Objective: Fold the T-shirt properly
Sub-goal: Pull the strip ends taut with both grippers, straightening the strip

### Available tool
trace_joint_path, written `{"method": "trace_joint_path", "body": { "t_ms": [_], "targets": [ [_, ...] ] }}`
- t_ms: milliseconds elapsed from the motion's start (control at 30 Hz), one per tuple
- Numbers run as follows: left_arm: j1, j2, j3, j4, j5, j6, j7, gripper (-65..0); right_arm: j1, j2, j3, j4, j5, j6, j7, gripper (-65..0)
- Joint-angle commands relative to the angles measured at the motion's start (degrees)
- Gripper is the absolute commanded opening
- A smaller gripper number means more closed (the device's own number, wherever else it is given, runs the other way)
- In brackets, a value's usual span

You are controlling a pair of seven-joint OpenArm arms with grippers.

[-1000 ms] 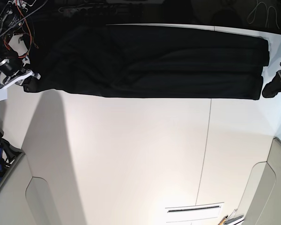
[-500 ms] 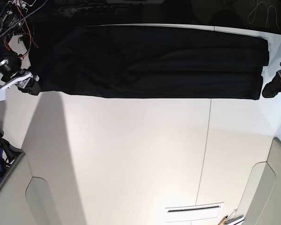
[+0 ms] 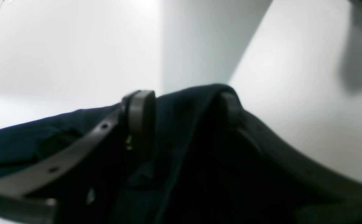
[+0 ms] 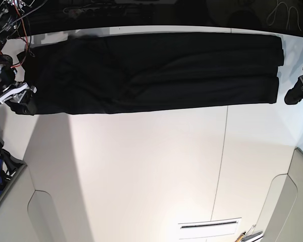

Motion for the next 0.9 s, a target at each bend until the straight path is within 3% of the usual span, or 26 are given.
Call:
{"method": "trace_joint_path", "body": {
  "t_ms": [0, 200, 633, 767, 867],
  "targets": [
    [-0.39, -1.6, -0.48, 0.92, -0.98, -0.52, -0.98, -43.0, 0.66, 0.92, 0.37, 1.75, -0.35, 0.39, 1.4, -36.2],
    [-0.39, -1.6, -0.48, 0.92, -1.03, -0.52, -0.98, -43.0, 0.63, 0.92, 0.37, 2.45, -5.2, 0.31, 1.64, -36.1],
    [-0.39, -1.6, -0.48, 0.92, -1.01, -0.52, -0.96, -43.0, 0.61, 0.96, 0.37, 2.45, -6.95, 0.39, 2.03, -35.7],
    [-0.42, -1.6, -0.48, 0.92, -1.01, -0.52, -0.96, -43.0, 0.59, 1.88, 0.33, 2.43, -9.38, 0.37, 2.01, -25.1],
    [-0.42, -1.6, -0.48, 0.92, -1.01, -0.52, -0.96, -43.0, 0.59, 3.43, 0.33, 2.43, -11.1, -0.24, 2.01, -24.5]
  ]
}}
